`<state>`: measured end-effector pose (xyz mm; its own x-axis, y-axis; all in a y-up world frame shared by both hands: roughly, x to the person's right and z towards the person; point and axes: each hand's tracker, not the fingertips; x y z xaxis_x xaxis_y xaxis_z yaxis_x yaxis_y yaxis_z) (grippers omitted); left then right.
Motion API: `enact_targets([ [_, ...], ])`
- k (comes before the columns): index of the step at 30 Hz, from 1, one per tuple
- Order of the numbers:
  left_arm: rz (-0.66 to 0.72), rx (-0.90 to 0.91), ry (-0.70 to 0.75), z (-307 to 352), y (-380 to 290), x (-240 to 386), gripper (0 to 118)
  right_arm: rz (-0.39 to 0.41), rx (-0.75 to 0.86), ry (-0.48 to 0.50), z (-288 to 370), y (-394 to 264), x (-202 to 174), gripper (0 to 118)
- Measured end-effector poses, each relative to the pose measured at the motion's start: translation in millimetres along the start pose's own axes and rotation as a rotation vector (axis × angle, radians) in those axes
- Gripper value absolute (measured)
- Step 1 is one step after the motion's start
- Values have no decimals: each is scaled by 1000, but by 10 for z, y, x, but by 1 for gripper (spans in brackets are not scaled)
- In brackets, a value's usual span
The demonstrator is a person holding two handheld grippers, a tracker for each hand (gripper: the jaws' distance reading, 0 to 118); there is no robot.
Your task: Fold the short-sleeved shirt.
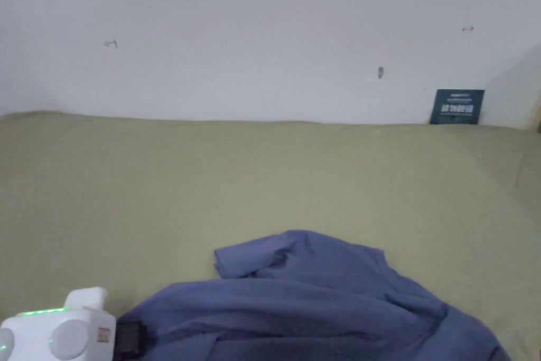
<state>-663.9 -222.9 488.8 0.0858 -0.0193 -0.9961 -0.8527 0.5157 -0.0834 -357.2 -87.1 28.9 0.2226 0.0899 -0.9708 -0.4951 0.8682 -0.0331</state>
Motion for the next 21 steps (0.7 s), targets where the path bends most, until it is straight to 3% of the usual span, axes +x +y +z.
enact_targets([
  [1, 0, 4, 6, 42, 12, 41, 97, -4, -4, -4, -24, 3, 5, 0],
  [2, 6, 6, -4, 155, -22, 96, 79, -9, -7, -5, -61, 6, 19, 0],
  [3, 7, 20, 17, 206, -19, 122, 59, -16, -13, -2, -105, 13, 36, 0],
  [5, 50, 60, -25, 291, -15, 122, 5, -40, -23, 18, -219, 2, 83, 1],
  [6, 91, 81, -71, 350, -15, 86, 5, -64, -46, 46, -314, 10, 111, 8],
  [7, 128, 89, -79, 370, -17, 83, 4, -88, -73, 72, -408, 23, 142, 30],
  [8, 146, 85, -92, 368, -18, 76, 4, -122, -103, 95, -527, 44, 179, 81],
  [9, 144, 81, -108, 367, -25, 67, 4, -142, -146, 125, -693, 79, 201, 112],
  [10, 138, 79, -109, 356, -15, 39, 4, -153, -199, 154, -902, 100, 215, 115],
  [11, 136, 86, -110, 378, -27, 39, 4, -151, -234, 153, -1059, 114, 212, 111],
  [16, 124, 119, -142, 522, -4, -3, 4, -79, -357, 100, -1950, 138, 198, 110],
  [18, 92, 130, -150, 546, 42, -18, 4, -114, -381, 90, -2203, 91, 227, 99],
  [19, 88, 128, -147, 561, 59, -17, 4, -120, -399, 85, -2279, 65, 243, 86],
  [20, 79, 131, -150, 576, 75, -18, 4, -165, -446, 11, -2151, 132, 171, 58],
  [21, 62, 131, -165, 584, 92, -17, 4, -148, -483, -6, -2182, 110, 149, 34],
])
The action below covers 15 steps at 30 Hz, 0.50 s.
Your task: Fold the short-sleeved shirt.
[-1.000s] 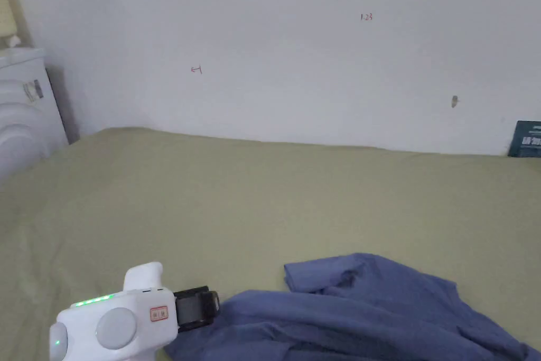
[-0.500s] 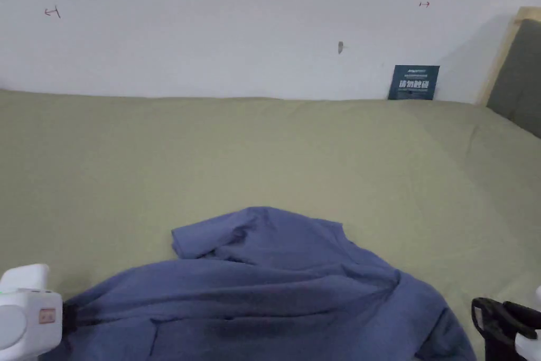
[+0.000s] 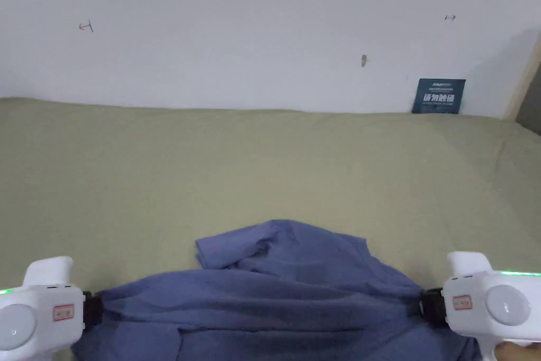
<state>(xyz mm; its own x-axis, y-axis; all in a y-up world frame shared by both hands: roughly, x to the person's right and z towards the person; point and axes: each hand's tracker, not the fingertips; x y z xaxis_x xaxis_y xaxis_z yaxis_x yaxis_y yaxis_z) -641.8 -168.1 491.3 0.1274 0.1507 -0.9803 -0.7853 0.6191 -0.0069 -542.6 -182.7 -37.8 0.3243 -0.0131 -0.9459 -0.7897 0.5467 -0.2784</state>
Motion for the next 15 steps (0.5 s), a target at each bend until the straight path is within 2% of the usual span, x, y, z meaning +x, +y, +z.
enact_targets([
  [1, -15, -1, -14, -35, 28, -18, 4, 8, -20, -10, -16, -13, -19, 13],
  [2, -24, -1, -23, -31, 44, -9, 4, 0, -8, 14, 8, -36, -44, 7],
  [3, -32, 1, -29, -16, 63, 3, 4, 28, -16, 37, -152, 1, 25, 6],
  [6, -56, 55, -42, 95, 149, 28, 4, 31, 60, 44, -23, 59, 16, 4],
  [7, -49, 88, -48, 169, 196, 25, 4, 25, 137, 47, 284, 29, -53, 4],
  [10, -6, 204, -94, 435, 382, -7, 4, 9, 254, 113, 646, 87, -118, 4],
  [11, -2, 235, -111, 537, 465, -11, 4, 22, 279, 145, 665, 226, -65, 4],
  [15, -19, 367, -112, 939, 800, -20, 4, 90, 446, 152, 1106, 474, -155, 4],
])
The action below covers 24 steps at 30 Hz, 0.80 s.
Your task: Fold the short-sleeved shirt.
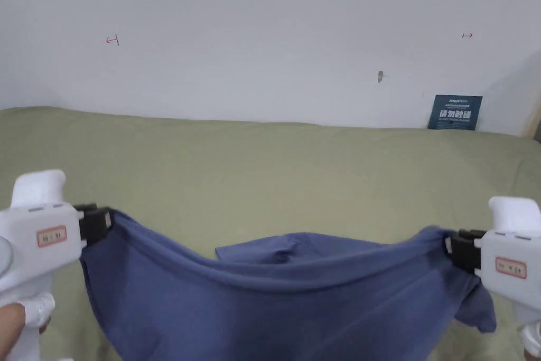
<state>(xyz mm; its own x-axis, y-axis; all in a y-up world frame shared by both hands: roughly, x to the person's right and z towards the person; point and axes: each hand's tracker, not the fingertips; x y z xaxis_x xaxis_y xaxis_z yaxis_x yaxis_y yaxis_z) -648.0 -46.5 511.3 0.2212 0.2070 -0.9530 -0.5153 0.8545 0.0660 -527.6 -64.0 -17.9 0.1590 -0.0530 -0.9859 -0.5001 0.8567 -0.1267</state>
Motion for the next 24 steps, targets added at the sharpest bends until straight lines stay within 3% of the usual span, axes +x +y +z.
enact_targets([
  [4, 0, 90, -5, 196, 465, -15, 4, 86, 131, 16, 244, 485, -107, 4],
  [8, -21, 135, -9, 358, 897, 8, 4, 51, 216, 32, 357, 970, -12, 4],
  [16, -53, 246, -11, 419, 1621, 119, 4, 77, 346, 18, 487, 1729, 46, 4],
  [24, -76, 292, -11, 122, 2186, 180, 4, 102, 352, -9, 116, 2186, 128, 4],
])
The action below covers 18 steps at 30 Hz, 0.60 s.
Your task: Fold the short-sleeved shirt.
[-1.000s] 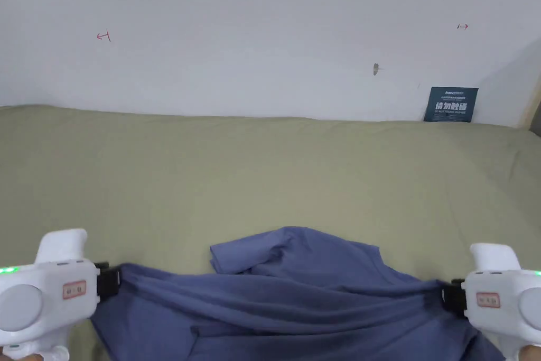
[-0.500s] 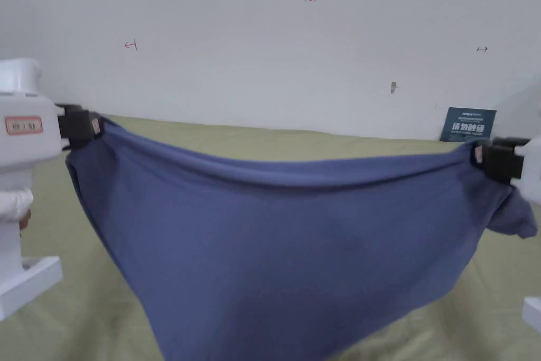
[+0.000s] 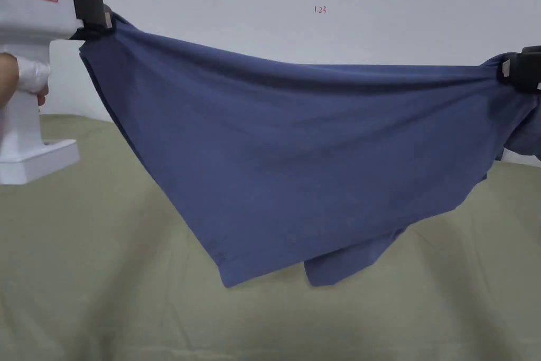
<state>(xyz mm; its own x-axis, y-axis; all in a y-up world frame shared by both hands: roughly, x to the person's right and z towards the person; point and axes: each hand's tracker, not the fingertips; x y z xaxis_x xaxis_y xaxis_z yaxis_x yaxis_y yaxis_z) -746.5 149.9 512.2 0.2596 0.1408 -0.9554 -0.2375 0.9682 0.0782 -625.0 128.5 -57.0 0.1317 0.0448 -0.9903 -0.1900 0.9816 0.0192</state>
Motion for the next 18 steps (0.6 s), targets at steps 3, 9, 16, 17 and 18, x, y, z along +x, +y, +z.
enact_targets([
  [3, 3, 13, -5, -189, 84, -62, 4, 23, -1, -7, -104, 6, 38, 4],
  [9, -14, 4, 6, -406, 92, -41, 4, -31, 6, -2, -230, 5, 159, 4],
  [16, -93, -42, -20, -429, -249, 114, 4, -50, -19, -6, -294, -180, 220, 4],
  [17, -105, -46, -29, -420, -345, 118, 4, -61, -26, -6, -303, -224, 226, 4],
  [18, -102, -61, -39, -472, -427, 53, 4, -66, -32, -3, -313, -295, 235, 4],
])
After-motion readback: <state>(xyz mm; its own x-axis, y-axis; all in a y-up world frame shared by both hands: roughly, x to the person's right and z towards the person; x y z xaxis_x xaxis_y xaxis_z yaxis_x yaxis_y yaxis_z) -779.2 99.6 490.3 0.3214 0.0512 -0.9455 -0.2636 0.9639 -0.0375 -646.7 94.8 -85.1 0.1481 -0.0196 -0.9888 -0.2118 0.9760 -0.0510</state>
